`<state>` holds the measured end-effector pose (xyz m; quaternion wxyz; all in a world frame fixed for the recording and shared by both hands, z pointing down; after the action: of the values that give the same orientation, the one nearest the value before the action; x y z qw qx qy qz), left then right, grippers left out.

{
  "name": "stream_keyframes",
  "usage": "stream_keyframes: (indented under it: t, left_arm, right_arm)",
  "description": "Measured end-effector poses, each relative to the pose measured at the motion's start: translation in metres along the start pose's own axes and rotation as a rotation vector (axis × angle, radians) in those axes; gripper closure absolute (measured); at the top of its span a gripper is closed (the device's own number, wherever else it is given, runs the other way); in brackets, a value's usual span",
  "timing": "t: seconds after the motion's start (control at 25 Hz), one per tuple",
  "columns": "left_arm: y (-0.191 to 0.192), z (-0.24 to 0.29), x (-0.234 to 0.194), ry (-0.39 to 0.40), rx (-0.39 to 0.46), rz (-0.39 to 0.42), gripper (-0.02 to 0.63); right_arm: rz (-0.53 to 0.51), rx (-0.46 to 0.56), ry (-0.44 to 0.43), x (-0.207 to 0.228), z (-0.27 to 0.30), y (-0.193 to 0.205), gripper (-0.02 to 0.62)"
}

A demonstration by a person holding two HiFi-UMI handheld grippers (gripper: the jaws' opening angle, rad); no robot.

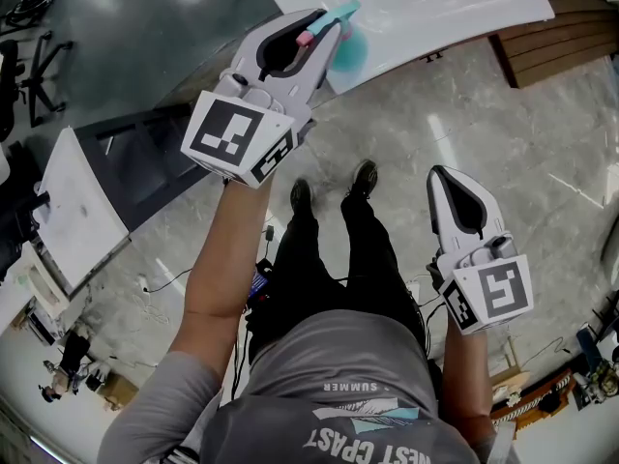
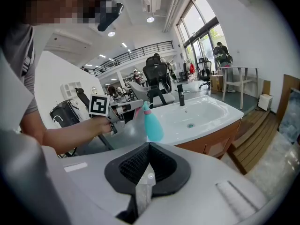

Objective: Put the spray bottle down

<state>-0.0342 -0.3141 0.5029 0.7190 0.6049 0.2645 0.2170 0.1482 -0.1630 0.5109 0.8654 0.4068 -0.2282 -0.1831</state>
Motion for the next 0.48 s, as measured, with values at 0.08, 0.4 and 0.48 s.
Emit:
stream_keyframes:
  t: [0.08,0.4,0.48]
  left_arm:
    - [-0.0004,0.0016,0.0012,0.007,0.001,0.005,0.548]
    - [0.0004,0.0046,0.0049,0.036,-0.006,0.025,0.545]
    - [0.0014,0.0041,0.0056,0.039,-0.011,0.036,0.545]
  right_arm:
    - [0.001,0.0,0.0,0.001,0.0008,0.0,0.594]
    - [0.002,0.001,0.001,-0.0011,0.0028,-0.002,0.593]
    - [0.002,0.001,0.002,-0.0021,0.0029,-0.0022,0.592]
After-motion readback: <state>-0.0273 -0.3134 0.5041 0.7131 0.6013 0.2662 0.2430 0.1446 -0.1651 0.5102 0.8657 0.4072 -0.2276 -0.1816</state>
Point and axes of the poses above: the fingertips, and each gripper's own axes: z forward along the fingers, x to its right, y out of its underside, the point moved 4 cm from there along -z, backward along the fingers, and after that the axes turned 2 degrees about x, right-handed, at the moved point
